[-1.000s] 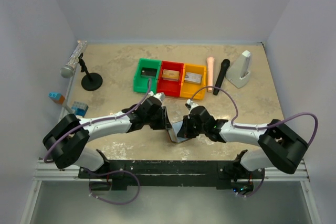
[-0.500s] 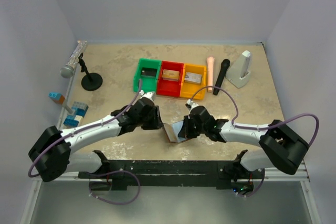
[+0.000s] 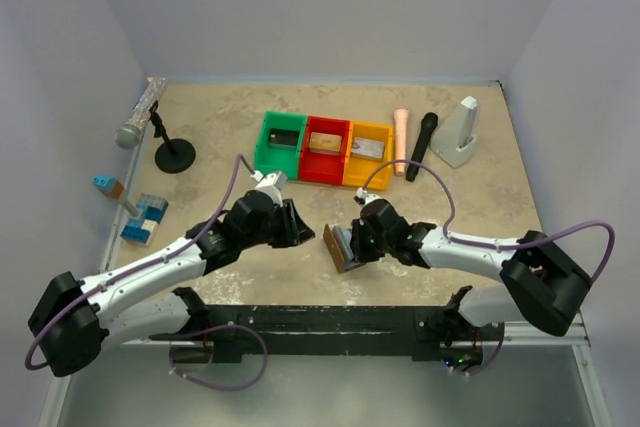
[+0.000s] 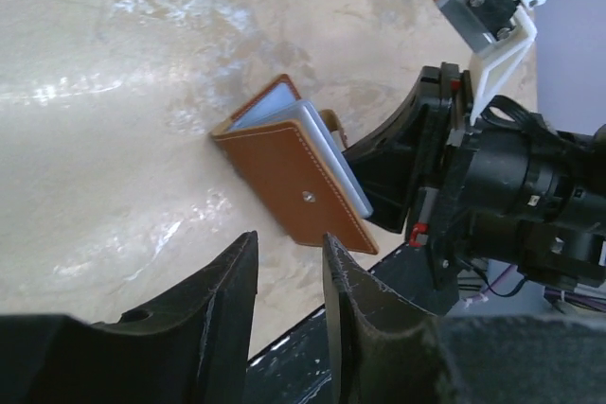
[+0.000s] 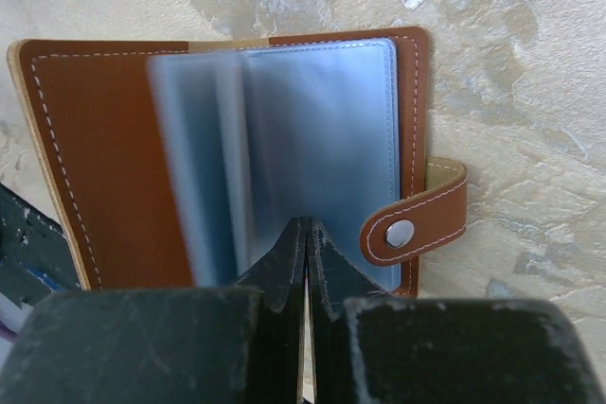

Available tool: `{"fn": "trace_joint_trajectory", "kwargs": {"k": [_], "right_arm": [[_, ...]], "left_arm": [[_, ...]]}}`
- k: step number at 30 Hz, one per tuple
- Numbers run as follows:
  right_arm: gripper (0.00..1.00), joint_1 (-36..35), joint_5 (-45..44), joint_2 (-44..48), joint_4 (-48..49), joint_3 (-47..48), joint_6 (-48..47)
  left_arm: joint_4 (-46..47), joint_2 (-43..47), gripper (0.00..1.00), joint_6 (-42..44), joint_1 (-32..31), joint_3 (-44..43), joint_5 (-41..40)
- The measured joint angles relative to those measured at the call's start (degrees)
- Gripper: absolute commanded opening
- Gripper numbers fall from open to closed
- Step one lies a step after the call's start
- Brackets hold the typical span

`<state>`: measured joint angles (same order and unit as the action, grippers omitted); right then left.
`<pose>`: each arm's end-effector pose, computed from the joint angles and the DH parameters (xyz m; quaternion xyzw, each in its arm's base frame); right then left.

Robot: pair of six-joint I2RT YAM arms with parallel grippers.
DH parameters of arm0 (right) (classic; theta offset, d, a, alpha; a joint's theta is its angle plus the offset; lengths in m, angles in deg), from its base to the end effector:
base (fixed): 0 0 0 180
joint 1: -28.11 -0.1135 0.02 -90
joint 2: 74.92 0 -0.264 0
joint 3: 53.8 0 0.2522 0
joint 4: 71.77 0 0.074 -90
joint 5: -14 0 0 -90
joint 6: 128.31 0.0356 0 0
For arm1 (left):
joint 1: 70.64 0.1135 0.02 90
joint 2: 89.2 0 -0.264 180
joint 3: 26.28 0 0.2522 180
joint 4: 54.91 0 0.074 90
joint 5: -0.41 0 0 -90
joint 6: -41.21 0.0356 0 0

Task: Take the credit cards out of the card holder
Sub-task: Remove the credit card from the card holder.

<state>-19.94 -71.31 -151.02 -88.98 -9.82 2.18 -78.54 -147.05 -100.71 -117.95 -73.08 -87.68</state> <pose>0.1593 0.1816 0.1526 -0.0760 0.9339 0.2698 0.2218 0.1464 -0.1604 0.2263 -0.0279 0.8852 -0.3631 0.2895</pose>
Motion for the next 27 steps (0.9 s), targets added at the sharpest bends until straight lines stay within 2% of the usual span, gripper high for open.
{"fn": "trace_joint_trajectory", "kwargs": {"k": [6, 11, 27], "right_arm": [[0.00, -2.62, -1.79, 3.34, -2.54, 0.04, -0.02], [0.00, -6.29, -2.69, 6.14, -4.28, 1.60, -0.02], [0.00, -9.44, -2.64, -0.11, -4.55, 5.27, -0.68]], "left_arm": [[6.62, -7.10, 0.36, -1.36, -0.09, -2.64, 4.57], [9.16, -7.93, 0.35, -2.16, -0.11, -2.78, 5.62], [10.27, -9.31, 0.31, -3.52, -0.13, -2.71, 5.92]]}}
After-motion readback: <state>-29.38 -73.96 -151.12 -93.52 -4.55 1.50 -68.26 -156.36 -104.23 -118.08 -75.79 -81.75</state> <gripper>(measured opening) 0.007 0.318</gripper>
